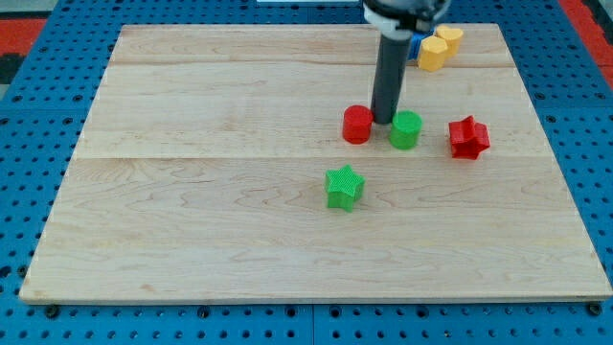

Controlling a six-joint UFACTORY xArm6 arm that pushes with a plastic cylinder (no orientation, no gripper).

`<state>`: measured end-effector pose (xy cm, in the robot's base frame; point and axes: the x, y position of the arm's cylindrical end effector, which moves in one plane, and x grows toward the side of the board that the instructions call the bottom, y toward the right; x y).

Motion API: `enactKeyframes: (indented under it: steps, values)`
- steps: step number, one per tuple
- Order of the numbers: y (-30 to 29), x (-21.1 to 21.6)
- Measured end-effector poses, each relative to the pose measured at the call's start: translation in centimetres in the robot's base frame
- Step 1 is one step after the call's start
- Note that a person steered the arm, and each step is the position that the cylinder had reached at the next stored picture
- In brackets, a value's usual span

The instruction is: Push the green blocks towards the bottom center of the board

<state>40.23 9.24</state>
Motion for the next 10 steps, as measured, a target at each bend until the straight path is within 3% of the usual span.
enactKeyframes:
  steps: [1,3,4,7,8,9,10]
  values:
    - [0.6,-0.1]
    - [7.2,0.4]
    - [5.9,3.4]
    - [2.9,4.5]
    - [4.3,4.0]
    - [10.2,5.1]
    - [8.1,8.6]
